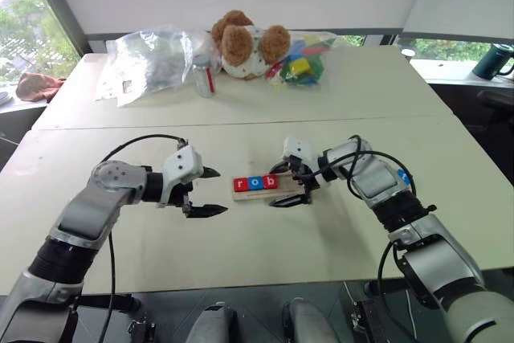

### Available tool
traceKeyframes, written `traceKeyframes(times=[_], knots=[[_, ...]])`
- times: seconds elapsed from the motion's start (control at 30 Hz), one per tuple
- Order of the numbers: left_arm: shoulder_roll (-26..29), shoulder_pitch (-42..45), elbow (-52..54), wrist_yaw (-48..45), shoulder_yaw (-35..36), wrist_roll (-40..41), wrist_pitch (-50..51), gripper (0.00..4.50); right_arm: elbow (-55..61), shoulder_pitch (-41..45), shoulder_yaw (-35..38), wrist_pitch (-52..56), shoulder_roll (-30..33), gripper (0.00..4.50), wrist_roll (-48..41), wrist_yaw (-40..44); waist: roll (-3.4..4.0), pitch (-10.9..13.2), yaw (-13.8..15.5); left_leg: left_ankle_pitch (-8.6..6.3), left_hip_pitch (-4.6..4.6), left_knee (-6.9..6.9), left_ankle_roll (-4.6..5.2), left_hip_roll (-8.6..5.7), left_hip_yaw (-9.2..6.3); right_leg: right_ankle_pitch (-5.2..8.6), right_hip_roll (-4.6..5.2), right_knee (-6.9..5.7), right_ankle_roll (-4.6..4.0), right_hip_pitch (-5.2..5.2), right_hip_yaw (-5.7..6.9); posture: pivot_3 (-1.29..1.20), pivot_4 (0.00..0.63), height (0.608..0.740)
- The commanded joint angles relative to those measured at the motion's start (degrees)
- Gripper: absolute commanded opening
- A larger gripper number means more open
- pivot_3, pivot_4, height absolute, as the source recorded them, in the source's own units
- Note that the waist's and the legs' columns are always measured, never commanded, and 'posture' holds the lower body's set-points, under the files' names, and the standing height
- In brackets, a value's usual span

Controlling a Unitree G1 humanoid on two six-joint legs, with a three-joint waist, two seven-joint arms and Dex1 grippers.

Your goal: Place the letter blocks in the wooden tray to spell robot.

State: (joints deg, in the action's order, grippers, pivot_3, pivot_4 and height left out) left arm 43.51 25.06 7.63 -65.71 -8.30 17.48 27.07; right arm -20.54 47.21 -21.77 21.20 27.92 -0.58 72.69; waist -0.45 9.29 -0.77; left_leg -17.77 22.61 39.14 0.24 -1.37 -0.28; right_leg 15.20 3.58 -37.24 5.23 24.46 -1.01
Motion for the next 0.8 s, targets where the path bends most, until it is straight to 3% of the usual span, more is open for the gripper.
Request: traceKeyframes(times=[0.03,0.27,0.4,0.5,0.63,0.8], knots=[[-0.34,0.88,1.04,0.36,0.42,0.31,-0.22,4.5,6.38,0.89,2.57,2.34,1.01,4.47,-2.38,0.53,0.0,0.0,-0.03,0.0,0.0,-0.01,0.0,0.0,0.0,0.0,0.0,0.0,0.0,0.01,0.0,0.0,0.15,0.74],[-0.07,1.35,-0.26,-0.25,0.82,-0.02,-0.9,4.5,8.95,1.39,5.6,5.54,3.97,4.47,-2.41,-2.87,0.0,0.0,0.05,-0.02,0.0,0.0,0.03,-0.01,0.0,0.0,0.01,0.01,0.0,0.0,0.0,0.0,0.15,0.74],[-0.1,1.47,-1.21,-0.16,1.1,-0.36,-1.89,4.5,7.43,1.31,12.83,13.37,4.05,4.47,-2.03,-14.81,0.0,0.0,0.06,-0.02,0.01,0.0,0.02,-0.01,0.0,0.0,0.02,0.01,0.0,0.0,0.0,0.0,0.15,0.74],[-0.11,1.84,-1.76,-0.53,1.36,-0.03,-2.15,4.5,11.11,-1.51,21.17,22.46,2.47,4.47,-1.17,-28.87,0.0,0.0,0.09,0.04,0.02,-0.03,-0.08,-0.01,0.0,0.0,0.04,0.01,0.0,0.03,-0.01,0.0,0.15,0.74],[-0.12,2.85,-1.82,-1.69,1.92,1.4,-1.2,4.5,24.19,-7.08,32.27,36.71,-5.36,4.47,1.3,-47.77,0.0,-0.02,0.11,0.17,0.15,-0.09,-0.32,0.0,-0.04,0.0,0.05,0.0,0.0,0.13,-0.02,0.0,0.15,0.74],[0.32,4.45,-1.04,-3.29,1.09,1.98,-0.44,4.5,38.96,-14.29,35.47,46.38,-14.96,4.47,3.54,-59.72,0.05,-0.05,-0.17,0.29,0.75,0.02,-0.48,-0.04,0.05,-0.01,0.04,-0.53,0.0,0.87,-0.11,0.0,0.15,0.74]])
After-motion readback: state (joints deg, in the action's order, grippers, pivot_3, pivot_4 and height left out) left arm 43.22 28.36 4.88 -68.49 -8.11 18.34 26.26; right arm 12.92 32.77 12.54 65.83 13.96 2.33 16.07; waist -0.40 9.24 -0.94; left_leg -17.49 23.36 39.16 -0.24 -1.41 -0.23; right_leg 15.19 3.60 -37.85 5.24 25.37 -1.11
